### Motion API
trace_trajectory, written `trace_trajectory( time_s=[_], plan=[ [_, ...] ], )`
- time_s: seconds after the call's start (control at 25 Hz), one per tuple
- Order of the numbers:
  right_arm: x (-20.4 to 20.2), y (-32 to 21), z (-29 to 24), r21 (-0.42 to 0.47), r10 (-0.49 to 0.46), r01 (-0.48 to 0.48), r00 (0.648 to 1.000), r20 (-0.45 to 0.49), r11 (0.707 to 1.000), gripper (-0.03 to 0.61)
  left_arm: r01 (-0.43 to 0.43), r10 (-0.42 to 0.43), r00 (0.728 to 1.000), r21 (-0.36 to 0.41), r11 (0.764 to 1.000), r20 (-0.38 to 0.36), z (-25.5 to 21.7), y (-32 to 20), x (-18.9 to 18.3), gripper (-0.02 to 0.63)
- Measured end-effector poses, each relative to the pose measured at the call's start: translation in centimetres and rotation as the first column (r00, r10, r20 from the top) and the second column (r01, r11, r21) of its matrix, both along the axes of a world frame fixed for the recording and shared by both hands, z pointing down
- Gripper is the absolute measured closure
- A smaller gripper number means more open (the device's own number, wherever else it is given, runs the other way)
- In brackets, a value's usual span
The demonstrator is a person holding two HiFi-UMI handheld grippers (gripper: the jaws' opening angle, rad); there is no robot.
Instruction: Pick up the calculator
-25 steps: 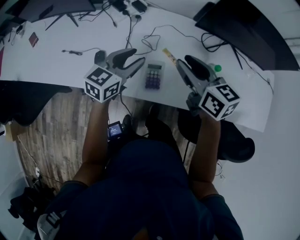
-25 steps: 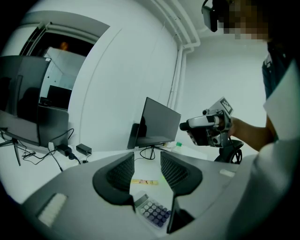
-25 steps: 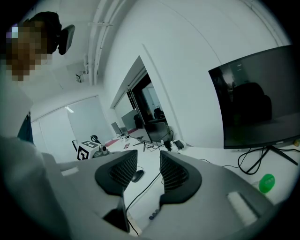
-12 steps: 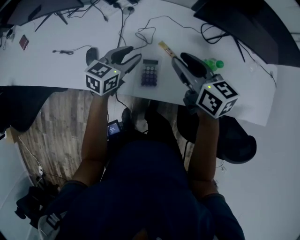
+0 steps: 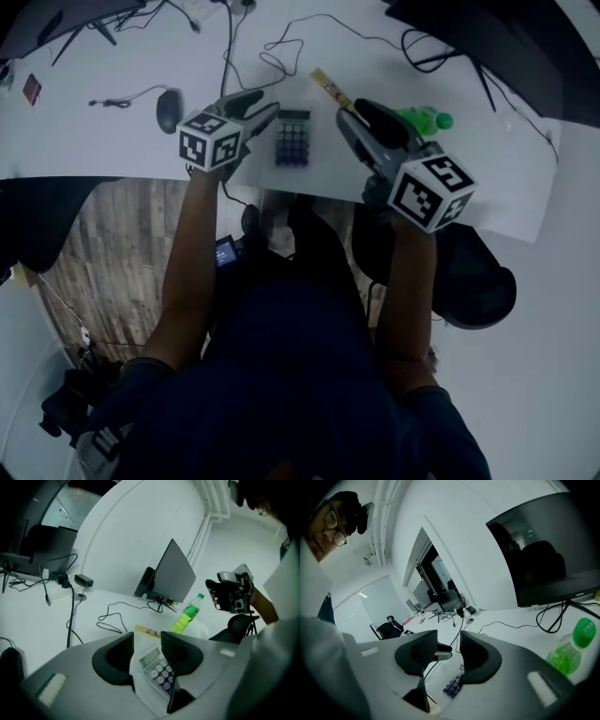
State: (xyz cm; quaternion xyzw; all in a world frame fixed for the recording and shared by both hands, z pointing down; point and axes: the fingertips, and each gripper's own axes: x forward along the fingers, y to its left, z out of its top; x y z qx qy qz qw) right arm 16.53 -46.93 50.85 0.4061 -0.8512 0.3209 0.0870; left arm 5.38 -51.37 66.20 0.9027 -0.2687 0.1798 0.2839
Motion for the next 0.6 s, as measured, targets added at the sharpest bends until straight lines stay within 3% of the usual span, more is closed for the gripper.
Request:
trace_trajectory(
  time_s=[0.6],
  plan=[
    [0.6, -0.6, 2.9, -0.057, 0.003, -0.002, 1.000, 0.013, 0.998, 0.420, -0.046, 0.062, 0.995, -0.198, 0.979, 0.072, 8.0, 0.7, 2.0, 0.431]
  ],
)
